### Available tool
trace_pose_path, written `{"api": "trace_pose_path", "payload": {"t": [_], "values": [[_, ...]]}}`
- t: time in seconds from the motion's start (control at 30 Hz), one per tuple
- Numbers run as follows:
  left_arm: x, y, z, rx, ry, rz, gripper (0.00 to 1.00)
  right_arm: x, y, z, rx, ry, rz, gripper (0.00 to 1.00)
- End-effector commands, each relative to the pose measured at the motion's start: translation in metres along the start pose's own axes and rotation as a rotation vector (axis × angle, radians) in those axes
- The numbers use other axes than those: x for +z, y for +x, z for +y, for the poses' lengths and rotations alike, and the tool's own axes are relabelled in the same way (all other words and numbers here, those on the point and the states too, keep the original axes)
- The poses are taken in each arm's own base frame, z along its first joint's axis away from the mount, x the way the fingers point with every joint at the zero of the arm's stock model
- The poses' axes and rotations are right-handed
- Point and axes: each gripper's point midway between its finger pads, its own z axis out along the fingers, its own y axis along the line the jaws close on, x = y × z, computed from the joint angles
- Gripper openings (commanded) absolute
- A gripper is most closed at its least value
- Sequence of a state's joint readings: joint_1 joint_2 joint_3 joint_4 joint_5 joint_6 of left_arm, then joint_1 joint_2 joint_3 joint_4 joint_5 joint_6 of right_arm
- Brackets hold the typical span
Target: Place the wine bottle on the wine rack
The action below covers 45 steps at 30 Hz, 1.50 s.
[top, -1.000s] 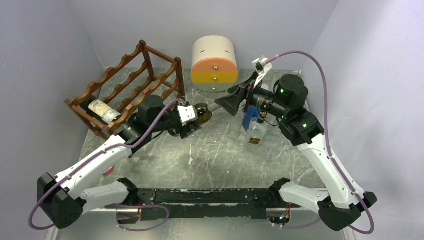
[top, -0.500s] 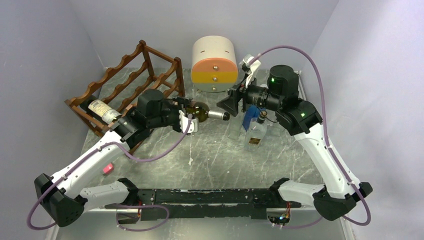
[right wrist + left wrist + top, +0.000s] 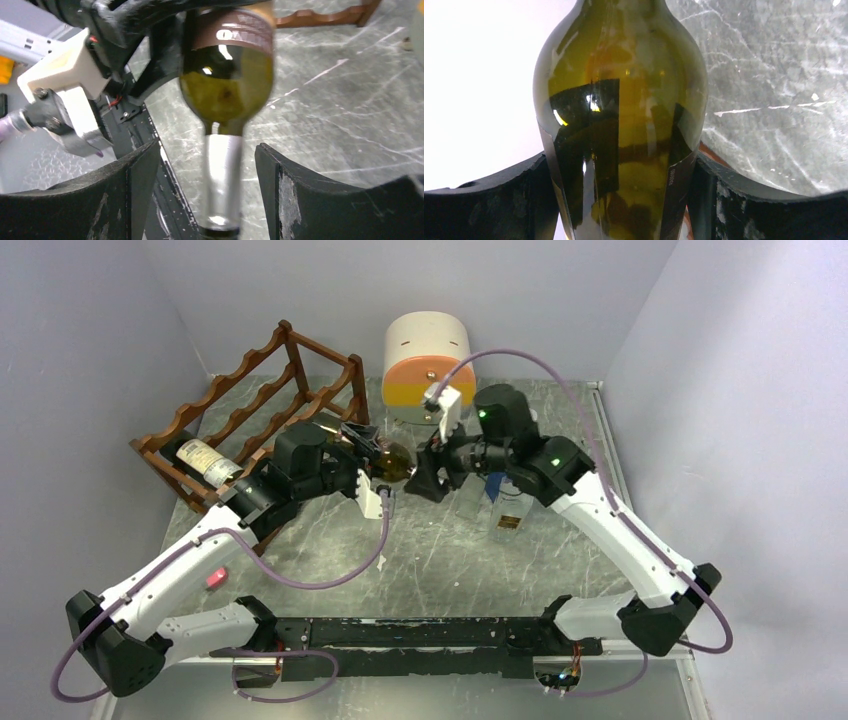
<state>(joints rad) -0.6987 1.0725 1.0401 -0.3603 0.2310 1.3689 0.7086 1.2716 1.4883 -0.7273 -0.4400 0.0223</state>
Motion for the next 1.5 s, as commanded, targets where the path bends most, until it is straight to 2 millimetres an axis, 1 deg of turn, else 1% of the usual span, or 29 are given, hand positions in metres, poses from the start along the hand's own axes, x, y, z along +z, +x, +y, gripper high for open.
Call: {"api": "trace_pose_path", "payload": {"t": [0.0, 0.13, 0.37, 0.53, 0.67, 0.77, 0.87, 1.03, 1.1, 1.17, 1.27, 1.3, 1.47], "values": [[-0.007, -0.004, 0.038, 0.139, -0.125, 0.019, 0.07, 0.023, 0.017, 0.007, -0.005, 0.030, 0.081, 0.74], [-0.011, -0.008, 0.040, 0.161, -0.148, 0.007, 0.07, 0.034, 0.025, 0.001, 0.006, 0.061, 0.106, 0.71], [-0.013, -0.007, 0.041, 0.188, -0.167, 0.014, 0.07, 0.042, 0.033, -0.001, 0.015, 0.062, 0.134, 0.60], [-0.017, -0.009, 0.045, 0.181, -0.176, 0.013, 0.07, 0.042, 0.044, -0.002, 0.011, 0.071, 0.176, 0.60], [-0.018, -0.010, 0.044, 0.177, -0.182, 0.009, 0.07, 0.040, 0.052, -0.003, 0.015, 0.078, 0.187, 0.64], [-0.018, -0.012, 0.045, 0.170, -0.183, -0.005, 0.07, 0.041, 0.053, -0.003, 0.016, 0.075, 0.182, 0.66], [-0.018, -0.014, 0.045, 0.168, -0.181, -0.014, 0.07, 0.043, 0.054, -0.003, 0.016, 0.074, 0.187, 0.65], [-0.018, -0.014, 0.047, 0.158, -0.178, -0.011, 0.07, 0.046, 0.055, -0.003, 0.022, 0.067, 0.192, 0.53], [-0.017, -0.013, 0.046, 0.157, -0.173, -0.010, 0.07, 0.048, 0.055, -0.002, 0.027, 0.062, 0.186, 0.52], [-0.016, -0.014, 0.045, 0.155, -0.168, -0.012, 0.07, 0.050, 0.053, -0.001, 0.025, 0.058, 0.178, 0.54], [-0.016, -0.013, 0.045, 0.156, -0.168, -0.010, 0.07, 0.053, 0.049, 0.001, 0.015, 0.055, 0.173, 0.65], [-0.015, -0.012, 0.045, 0.157, -0.165, -0.005, 0.07, 0.054, 0.048, 0.002, 0.011, 0.054, 0.174, 0.67], [-0.015, -0.011, 0.045, 0.165, -0.167, 0.001, 0.07, 0.057, 0.049, 0.003, -0.006, 0.053, 0.179, 0.71]]}}
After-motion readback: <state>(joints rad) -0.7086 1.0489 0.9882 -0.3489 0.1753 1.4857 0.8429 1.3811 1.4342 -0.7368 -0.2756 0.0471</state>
